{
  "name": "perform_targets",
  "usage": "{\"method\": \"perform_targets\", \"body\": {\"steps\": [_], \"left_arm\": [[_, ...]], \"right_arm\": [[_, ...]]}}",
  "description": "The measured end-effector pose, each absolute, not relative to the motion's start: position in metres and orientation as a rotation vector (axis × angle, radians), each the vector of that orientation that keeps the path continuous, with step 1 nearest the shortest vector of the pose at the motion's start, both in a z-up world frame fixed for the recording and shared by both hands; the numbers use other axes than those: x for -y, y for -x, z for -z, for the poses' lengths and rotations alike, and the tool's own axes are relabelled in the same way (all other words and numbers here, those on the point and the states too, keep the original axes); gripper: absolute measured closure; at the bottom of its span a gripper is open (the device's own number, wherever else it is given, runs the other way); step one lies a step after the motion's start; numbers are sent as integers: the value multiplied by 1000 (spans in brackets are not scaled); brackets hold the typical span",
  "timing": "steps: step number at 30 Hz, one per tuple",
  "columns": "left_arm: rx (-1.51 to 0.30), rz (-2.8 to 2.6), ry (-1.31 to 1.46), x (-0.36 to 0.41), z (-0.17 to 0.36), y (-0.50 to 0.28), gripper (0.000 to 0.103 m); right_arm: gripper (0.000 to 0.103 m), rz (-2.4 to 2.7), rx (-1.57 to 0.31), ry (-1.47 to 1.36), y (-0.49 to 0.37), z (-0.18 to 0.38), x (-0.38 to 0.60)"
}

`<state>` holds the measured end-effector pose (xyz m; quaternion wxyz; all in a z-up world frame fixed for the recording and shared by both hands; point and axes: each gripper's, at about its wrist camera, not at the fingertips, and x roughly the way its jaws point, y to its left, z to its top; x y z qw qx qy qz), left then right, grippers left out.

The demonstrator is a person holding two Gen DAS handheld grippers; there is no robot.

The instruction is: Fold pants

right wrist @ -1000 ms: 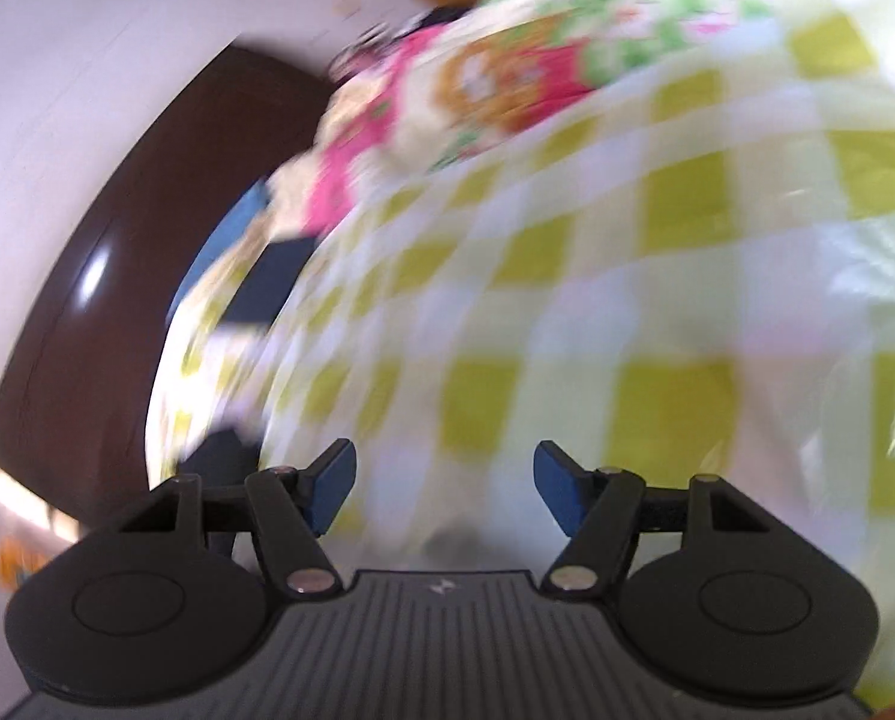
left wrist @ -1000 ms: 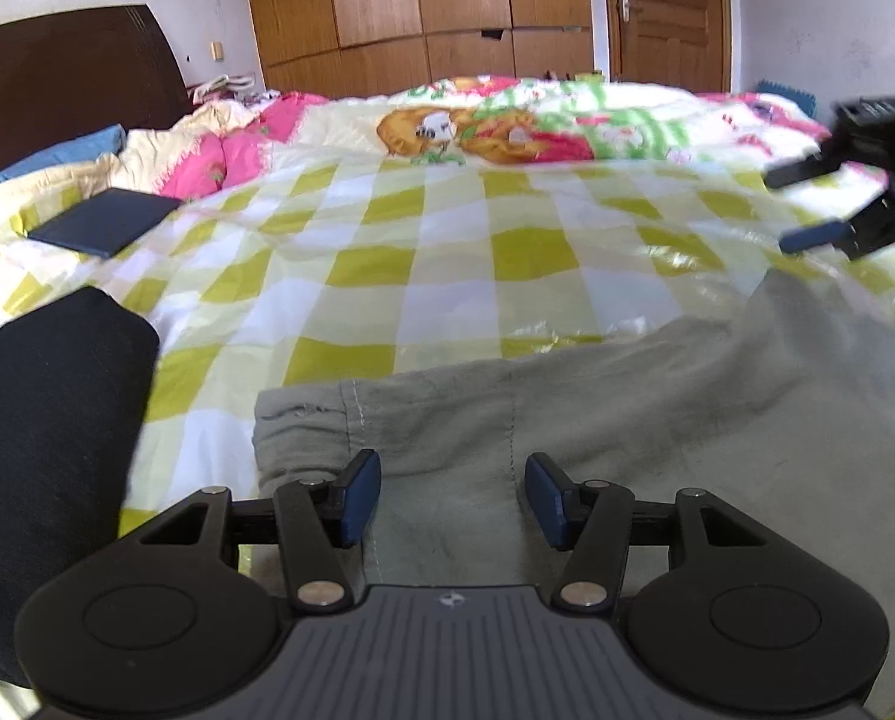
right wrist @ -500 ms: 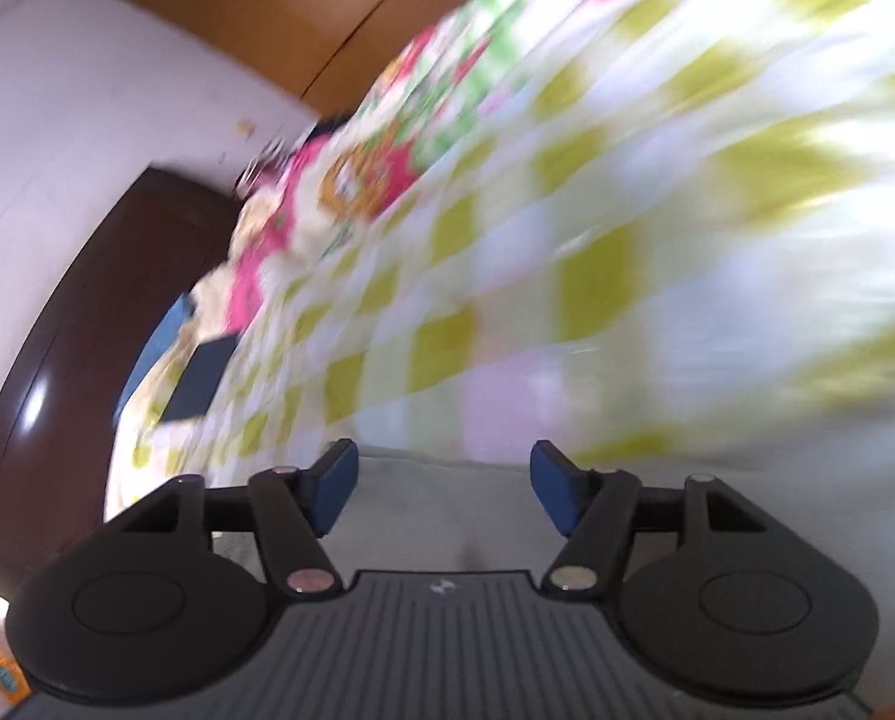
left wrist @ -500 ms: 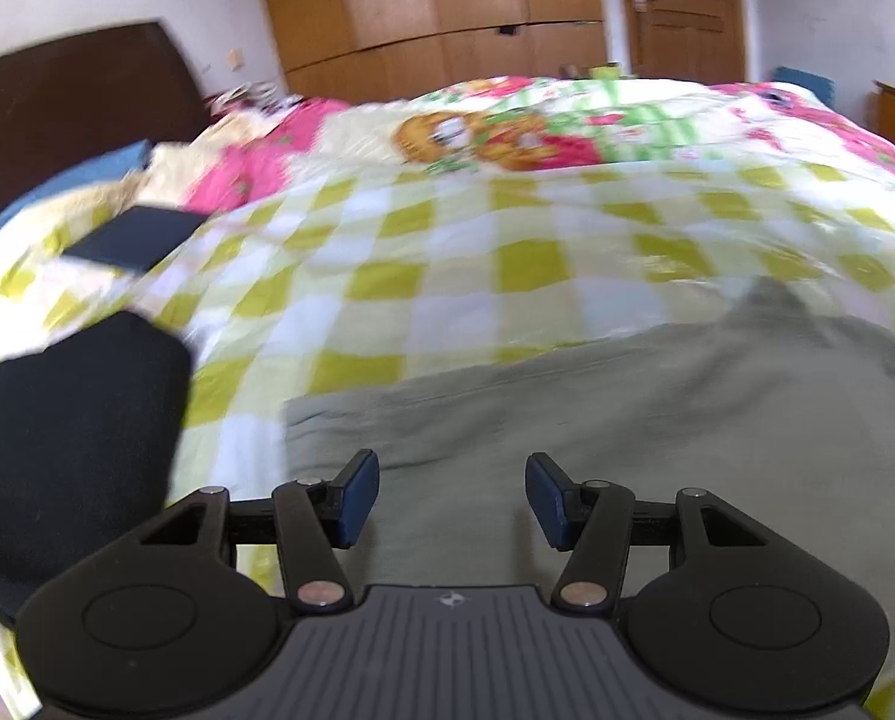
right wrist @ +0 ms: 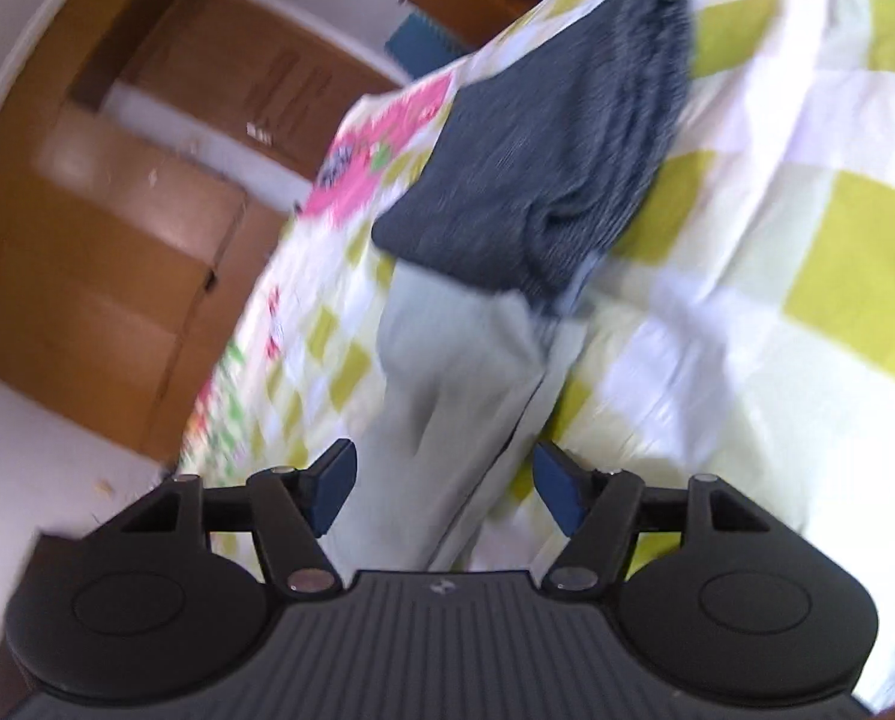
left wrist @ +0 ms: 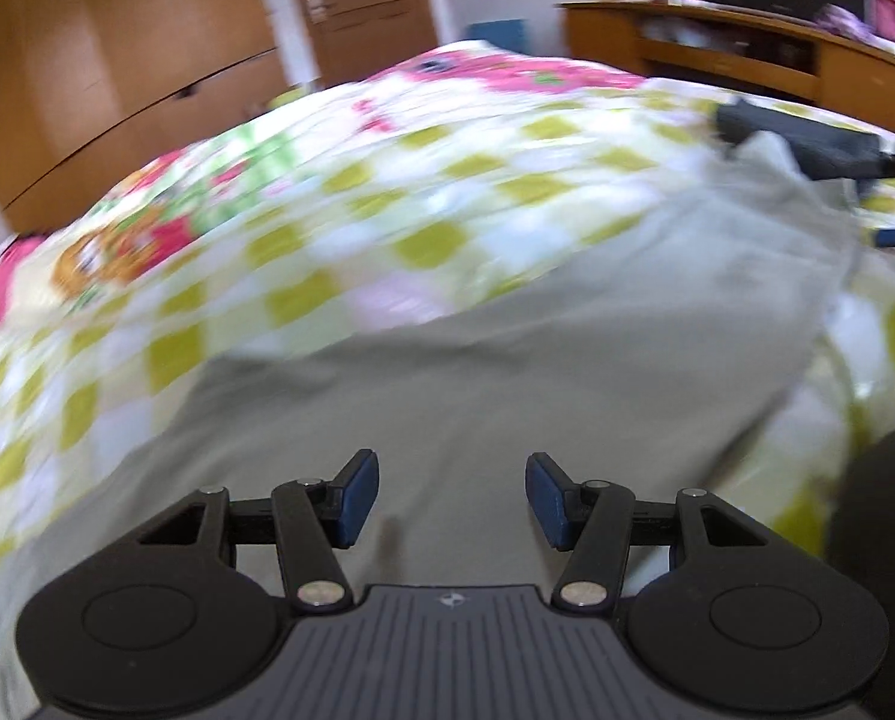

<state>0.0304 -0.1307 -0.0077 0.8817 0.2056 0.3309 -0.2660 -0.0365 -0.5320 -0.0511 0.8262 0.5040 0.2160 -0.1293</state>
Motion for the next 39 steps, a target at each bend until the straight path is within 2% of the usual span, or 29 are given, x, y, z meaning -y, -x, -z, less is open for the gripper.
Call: {"method": "perform_targets", "body": {"steps": [10, 13, 15, 17, 20, 26, 30, 33, 35, 37, 39], "left_arm": [[-658, 594, -495, 160, -9, -17, 35], [-665, 600, -501, 162, -7, -17, 35], [-669, 605, -502, 164, -6, -17, 35], [-660, 613, -501, 165, -8, -14, 35], [-650, 628, -501, 167, -11, -12, 35], [-643, 640, -493, 168, -13, -13, 35], [-653, 644, -496, 170, -8, -14, 35], [-665, 646, -501, 172, -5, -14, 35], [-660, 653, -497, 171, -6, -12, 35], [-655, 658, -500, 171, -6, -11, 35], [-652, 657, -497, 171, -6, -12, 35]], "right_arm": [[36, 325, -379, -1055, 20, 43, 551], [39, 354, -433, -985, 5, 40, 562], [61, 356, -483, -1010, -8, 47, 569], [89, 357, -523, -1044, -13, 54, 575], [98, 325, -524, -1038, -12, 50, 575], [98, 323, -449, -1060, 23, 36, 580], [97, 390, -519, -1063, 25, 54, 589], [87, 376, -523, -1125, 24, 60, 593], [52, 341, -490, -1135, 30, 52, 588], [45, 304, -480, -1130, 36, 44, 579], [44, 264, -494, -1148, 39, 45, 570]]}}
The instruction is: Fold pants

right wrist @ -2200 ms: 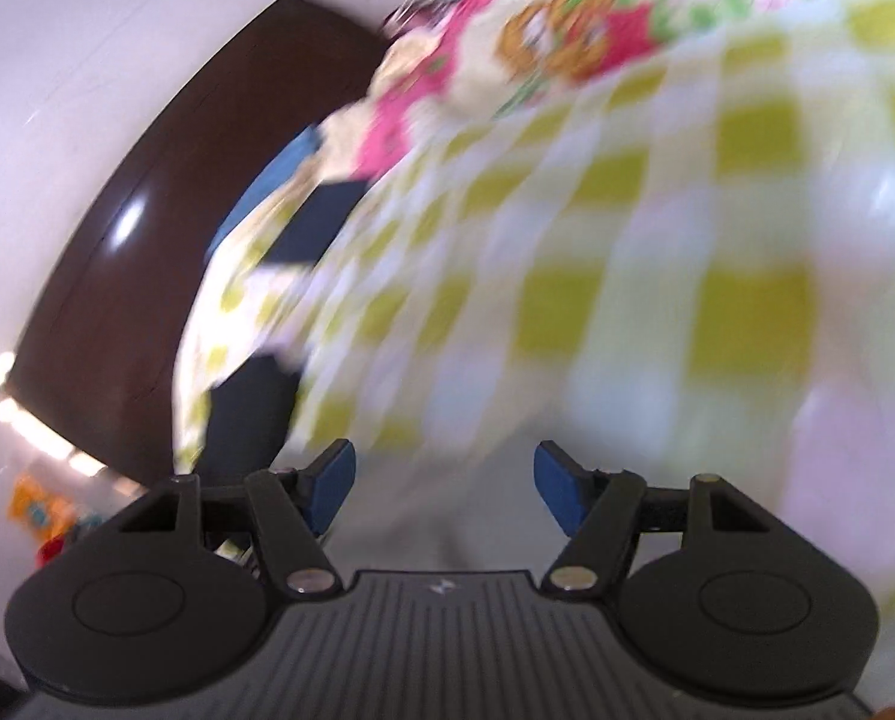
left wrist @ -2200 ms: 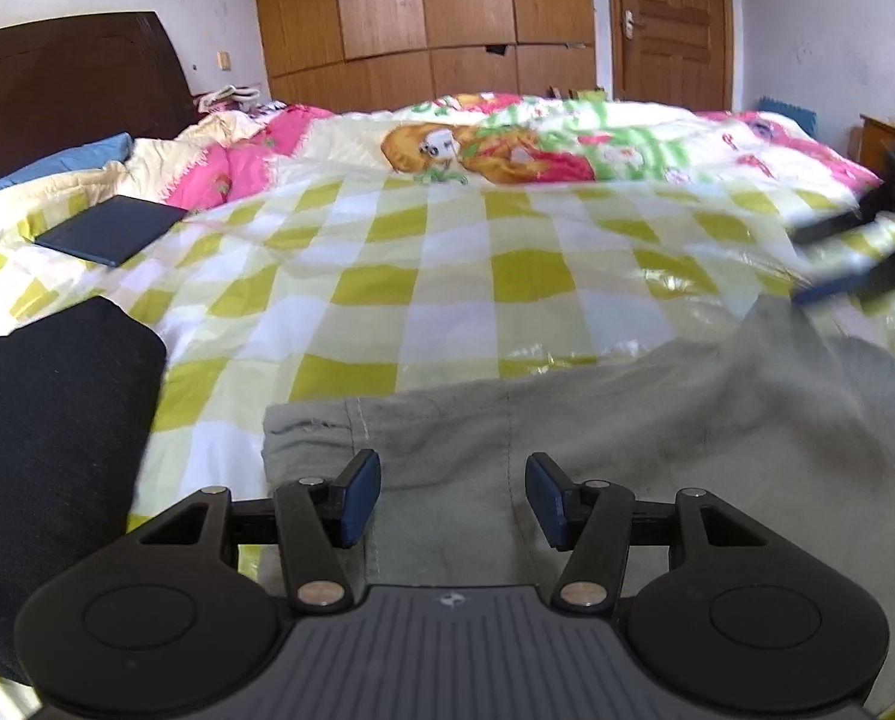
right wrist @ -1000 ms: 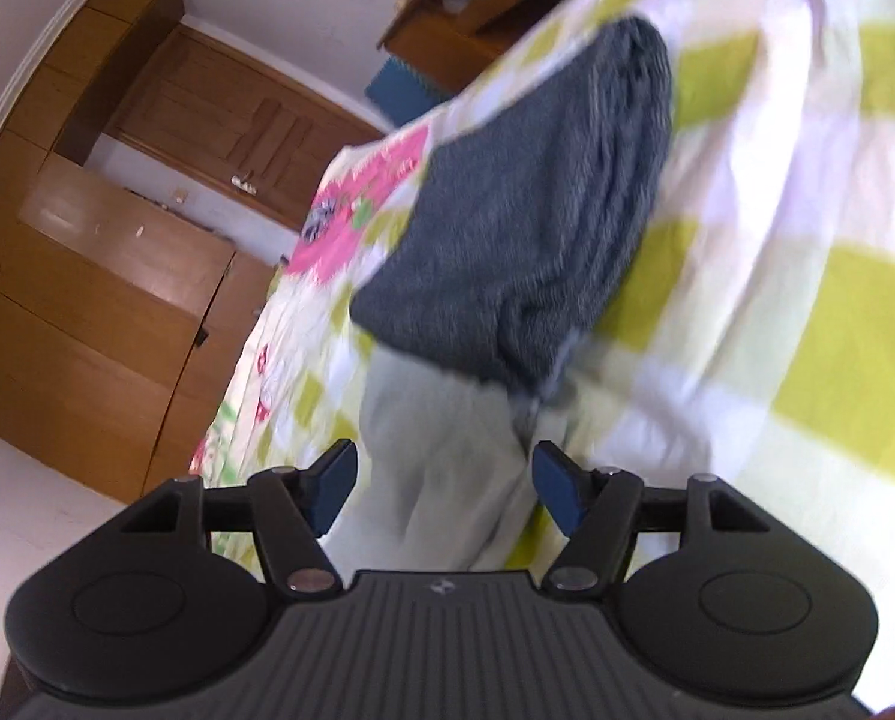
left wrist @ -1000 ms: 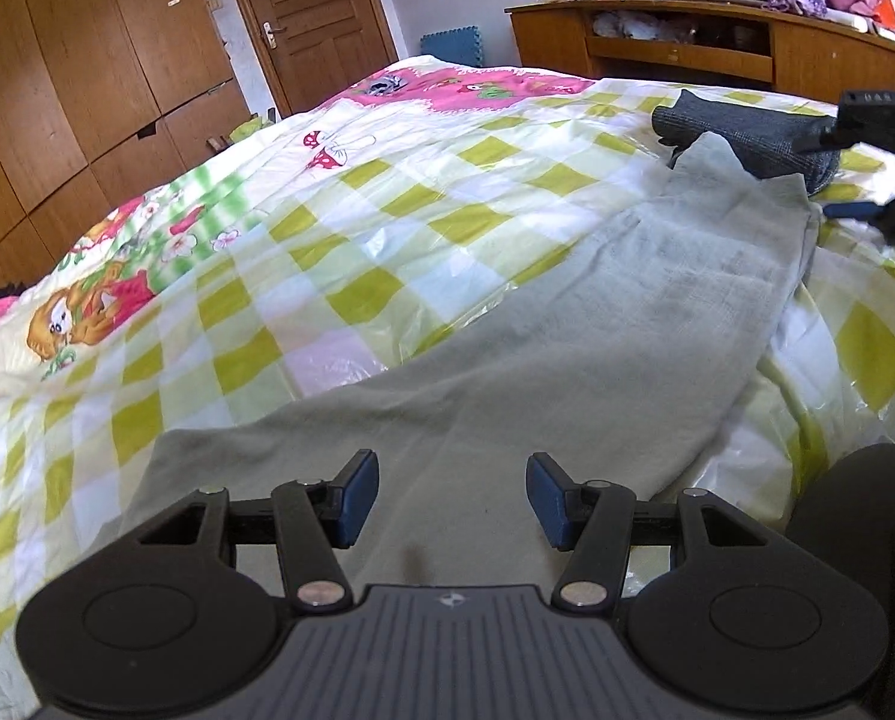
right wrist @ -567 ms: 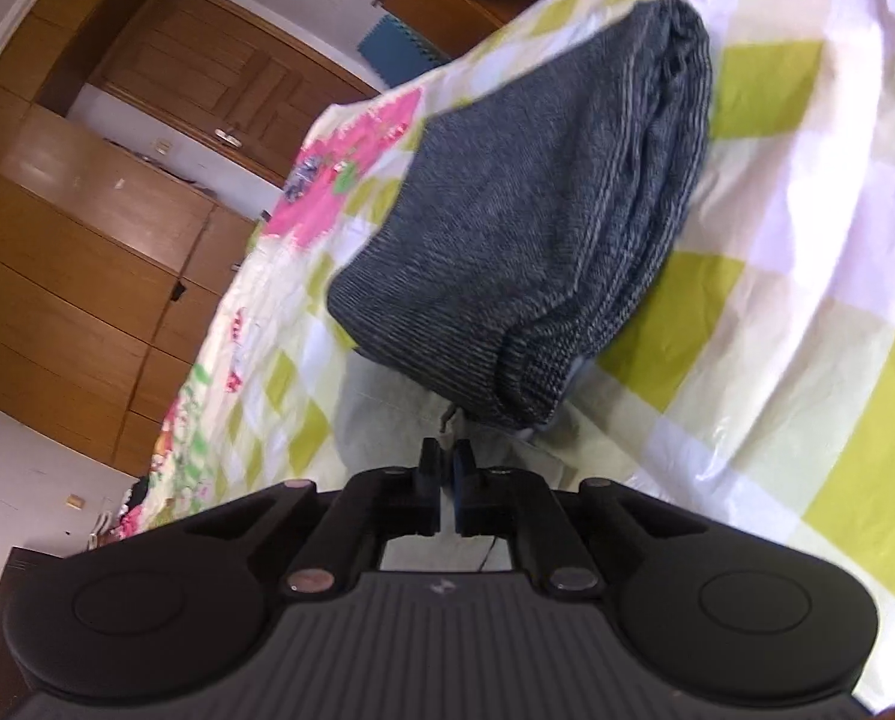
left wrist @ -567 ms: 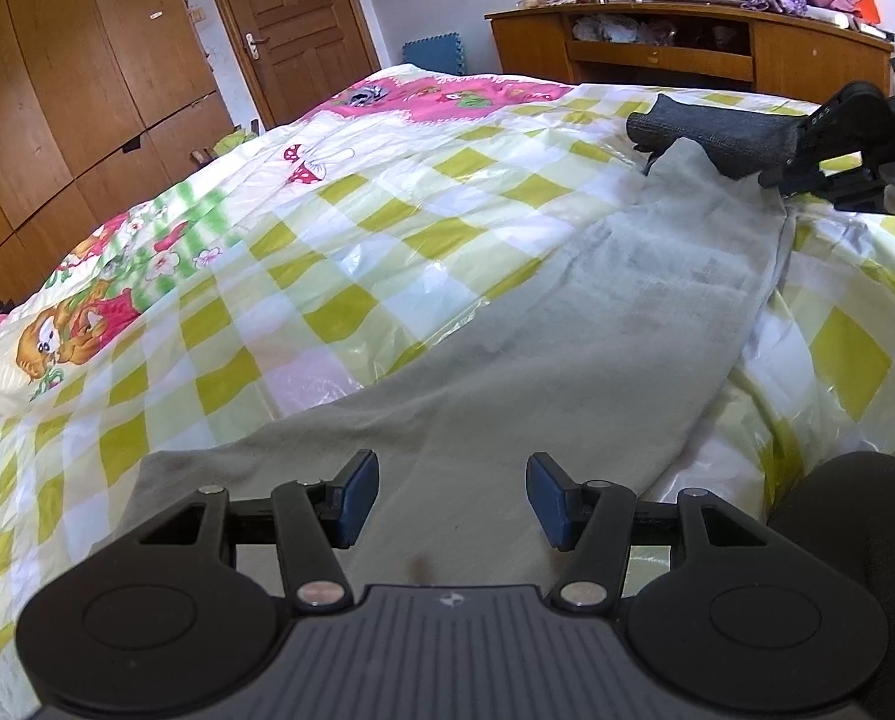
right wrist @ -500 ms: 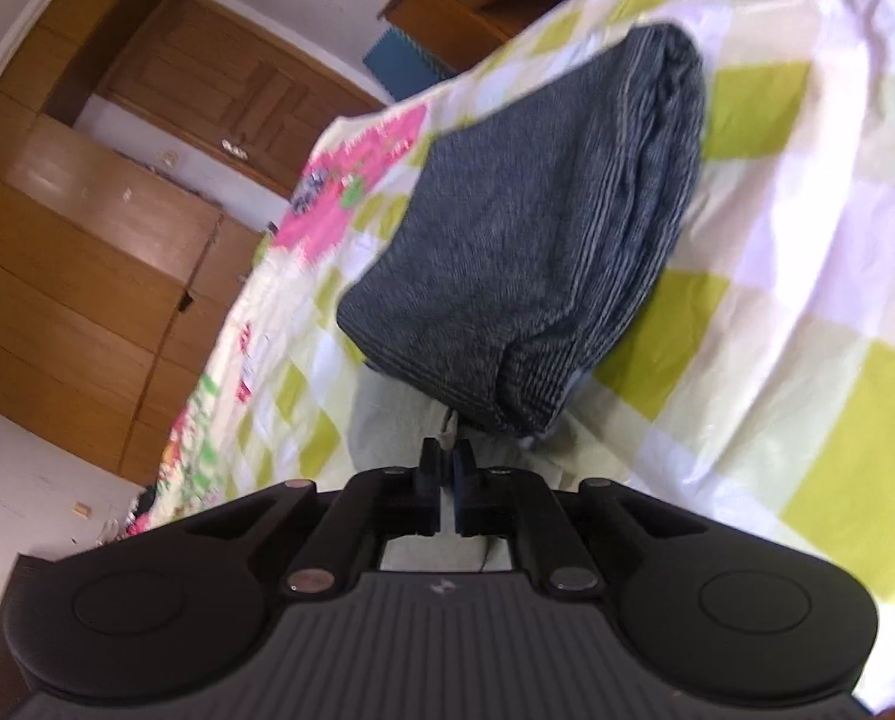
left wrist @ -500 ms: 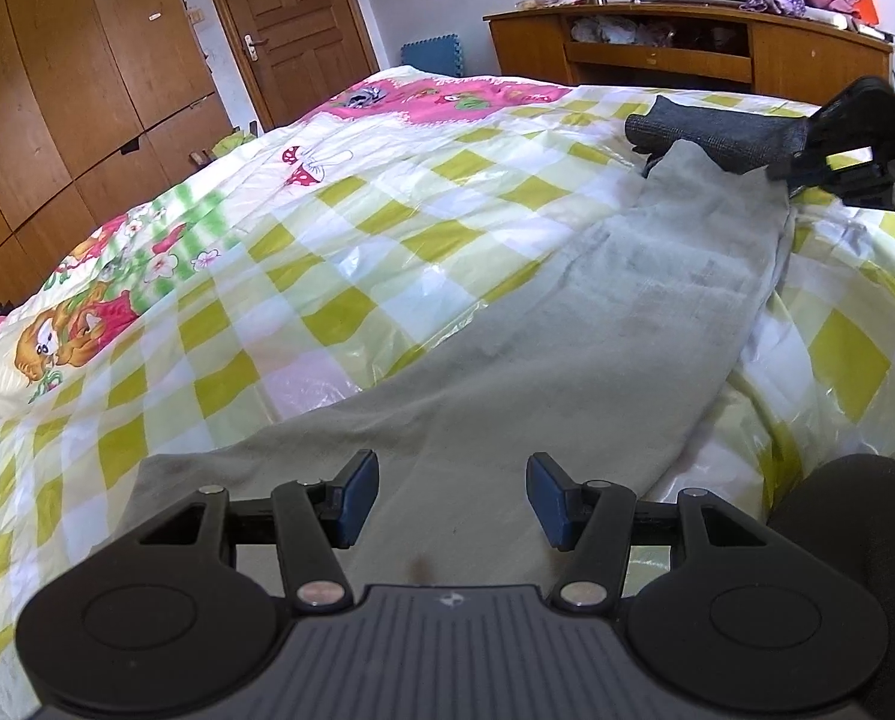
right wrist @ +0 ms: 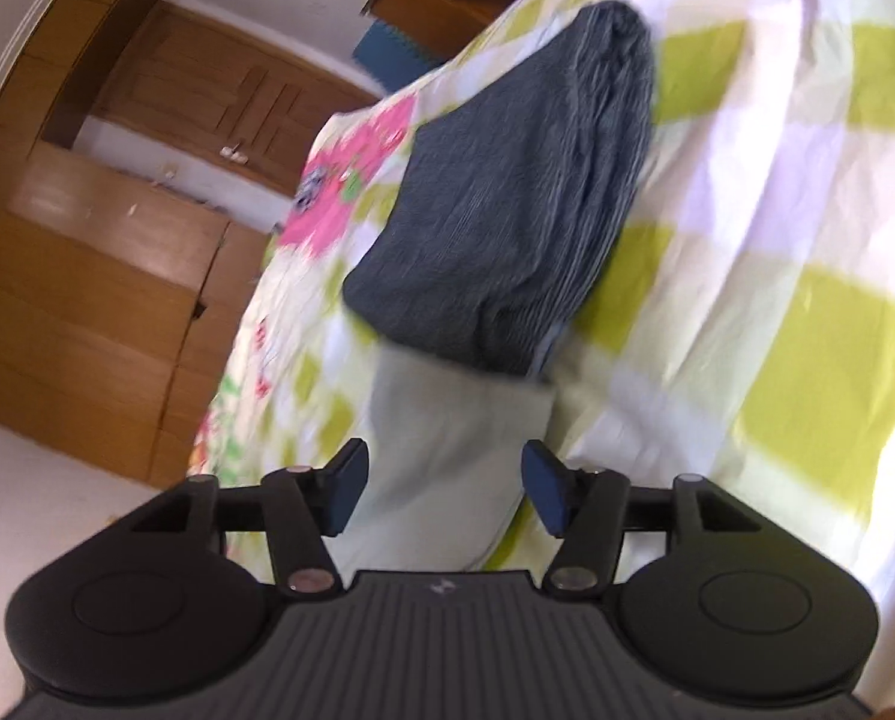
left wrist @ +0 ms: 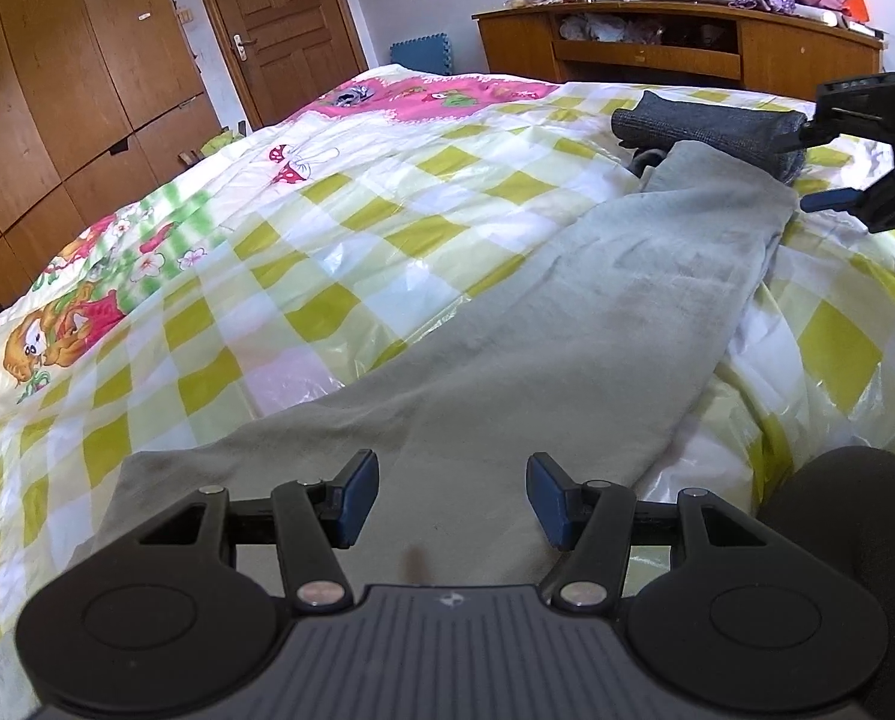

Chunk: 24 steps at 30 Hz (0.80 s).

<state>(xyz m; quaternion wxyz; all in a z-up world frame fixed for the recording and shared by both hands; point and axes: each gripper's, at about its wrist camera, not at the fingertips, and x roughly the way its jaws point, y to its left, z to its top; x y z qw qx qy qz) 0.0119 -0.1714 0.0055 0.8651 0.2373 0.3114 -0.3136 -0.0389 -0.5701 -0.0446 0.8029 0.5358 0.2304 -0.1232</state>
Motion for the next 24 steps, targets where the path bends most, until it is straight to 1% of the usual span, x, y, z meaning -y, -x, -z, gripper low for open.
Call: {"method": "perform_targets", "body": {"steps": [3, 4, 7, 11, 13, 14, 15, 17, 18, 19, 20, 22, 24], "left_arm": [[-658, 657, -493, 172, -4, -12, 35], [-656, 657, -493, 171, -4, -11, 35], [-660, 662, -479, 168, -5, -10, 35], [-670, 663, -473, 168, -1, -10, 35], [-670, 665, -464, 169, -1, -9, 35], [-669, 666, -460, 169, -2, -8, 35], [-665, 665, -459, 169, -2, -8, 35], [-656, 661, -462, 167, -4, -8, 35], [-656, 659, -460, 166, -3, -9, 35], [-668, 661, -456, 165, -2, -11, 33], [-692, 666, -455, 165, 3, -14, 31], [-748, 667, -440, 167, 15, -17, 31], [-788, 679, -429, 168, 27, -15, 32]], "right_arm": [[44, 232, -555, -1223, 35, 60, 562], [46, 225, -555, -1249, 34, 66, 559], [46, 227, -557, -1258, 31, 74, 554], [46, 200, -436, -1330, 24, 92, 564], [49, 196, -393, -1375, 18, 108, 568], [53, 209, -366, -1414, 19, 114, 569], [54, 214, -339, -1437, 22, 115, 567], [69, 209, -317, -1439, 32, 110, 562], [75, 203, -318, -1427, 36, 107, 559], [86, 195, -322, -1400, 39, 103, 557], [91, 205, -342, -1370, 38, 102, 557], [97, 239, -371, -1405, 30, 102, 563], [97, 183, -310, -1406, 29, 88, 562]]}}
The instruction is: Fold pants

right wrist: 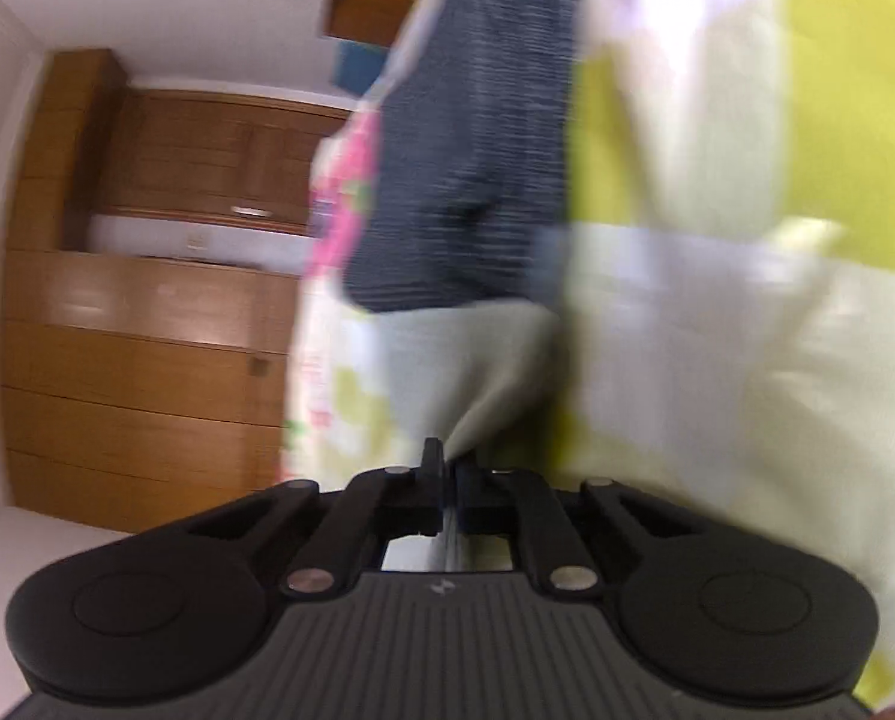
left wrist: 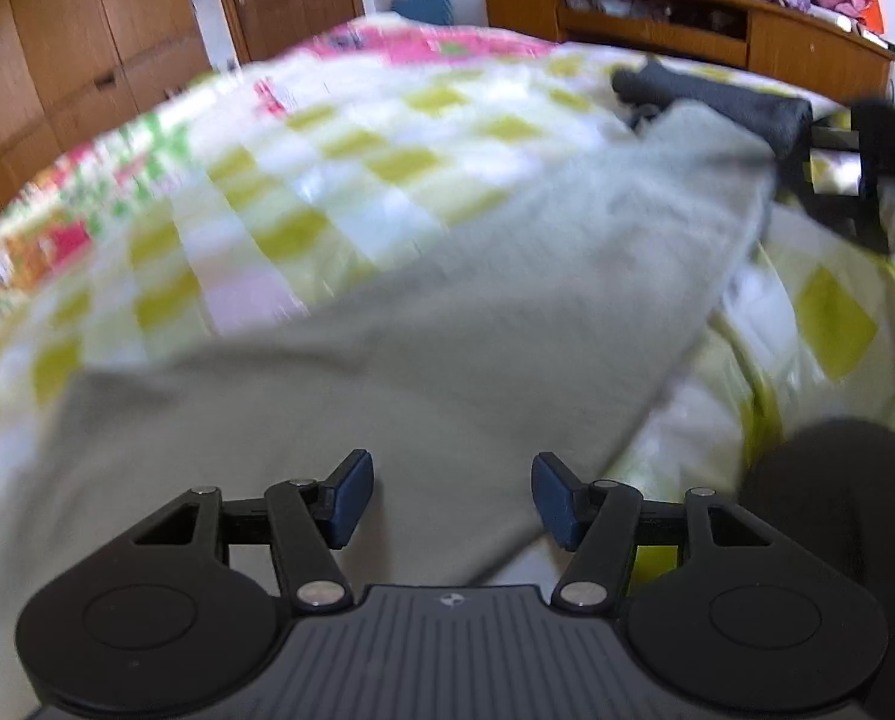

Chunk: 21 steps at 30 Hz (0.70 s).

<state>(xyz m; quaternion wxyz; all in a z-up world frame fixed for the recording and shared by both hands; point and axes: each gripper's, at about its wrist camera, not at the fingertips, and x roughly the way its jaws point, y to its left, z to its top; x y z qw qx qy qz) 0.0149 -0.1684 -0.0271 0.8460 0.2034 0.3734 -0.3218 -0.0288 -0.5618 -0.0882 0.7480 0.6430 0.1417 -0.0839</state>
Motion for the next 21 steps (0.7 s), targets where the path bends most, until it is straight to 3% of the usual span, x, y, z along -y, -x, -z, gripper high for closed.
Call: {"method": "perform_targets", "body": {"steps": [6, 12, 16, 21], "left_arm": [[-769, 713, -399, 162, 29, 0, 31], [-722, 650, -329, 110, 13, 8, 30], [-686, 511, -277, 48, 5, 6, 30], [-676, 296, -197, -34, 5, 2, 30]], "right_arm": [[97, 36, -268, -1244, 3, 12, 532], [97, -229, -400, -996, -63, -53, 425], [97, -390, -569, -751, -114, -61, 307], [97, -565, -764, -419, -144, -34, 151]]}}
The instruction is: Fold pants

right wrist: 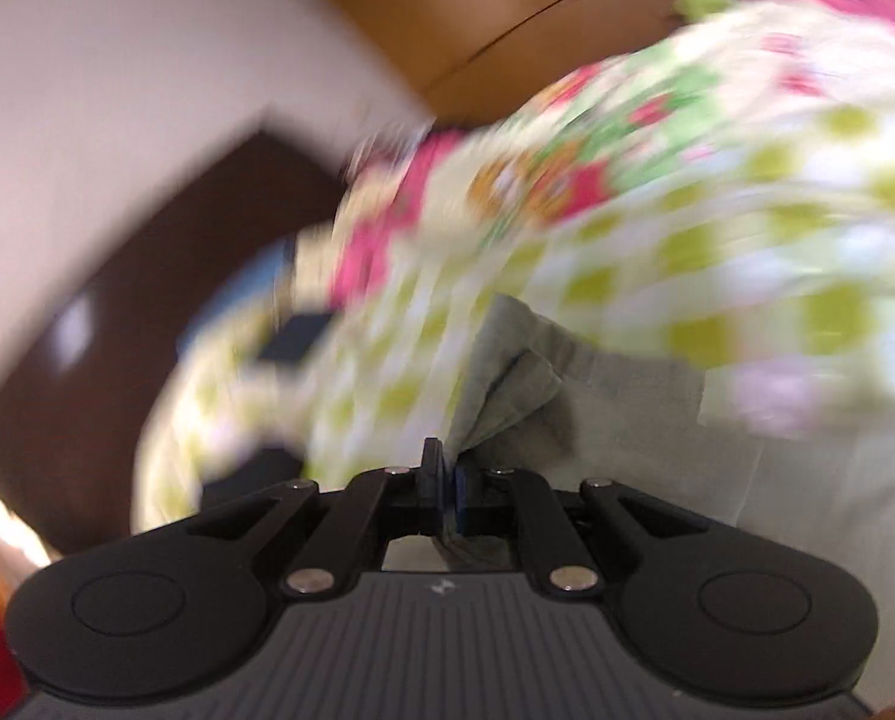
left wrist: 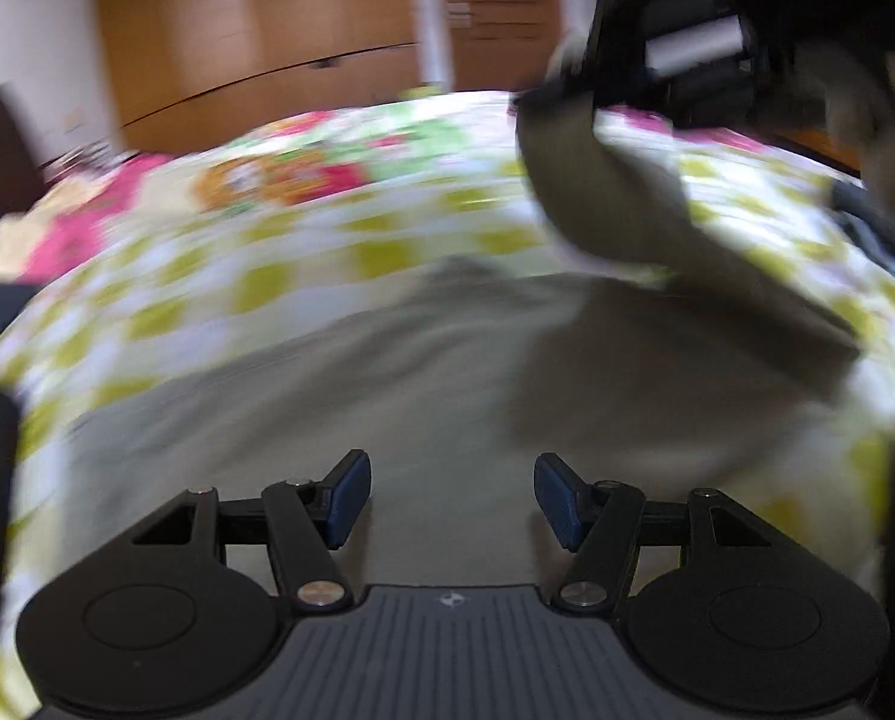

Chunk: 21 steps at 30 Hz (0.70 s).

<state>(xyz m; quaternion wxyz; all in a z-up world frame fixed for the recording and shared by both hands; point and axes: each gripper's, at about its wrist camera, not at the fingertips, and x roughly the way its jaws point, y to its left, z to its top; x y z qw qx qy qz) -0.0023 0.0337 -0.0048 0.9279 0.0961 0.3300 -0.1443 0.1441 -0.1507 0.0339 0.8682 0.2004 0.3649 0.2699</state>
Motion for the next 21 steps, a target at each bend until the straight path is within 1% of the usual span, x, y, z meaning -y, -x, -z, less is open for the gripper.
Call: {"method": "perform_targets", "body": {"steps": [3, 6, 8, 11, 14, 16, 18, 21], "left_arm": [[-694, 199, -140, -74, 10, 4, 30], [-717, 164, -26, -105, 14, 5, 29], [-711, 162, 70, -122, 12, 5, 29], [-716, 158, 150, -136, 16, 3, 29], [-720, 178, 209, -145, 18, 2, 29], [-709, 187, 230, -149, 18, 5, 29], [-695, 188, 254, -154, 17, 7, 29], [-690, 174, 278, -164, 17, 10, 29]], "right_arm": [[97, -653, -869, -179, -134, -7, 71], [97, -690, -922, 13, -110, 18, 23], [97, -677, -958, 18, -108, 25, 16], [97, -630, -965, 6, -118, 22, 18], [97, -593, -944, -10, -121, 10, 16], [97, -599, -906, 38, -122, 0, 8], [93, -623, -871, 113, -117, -1, -5], [88, -727, -961, 99, -116, 6, -18]]}}
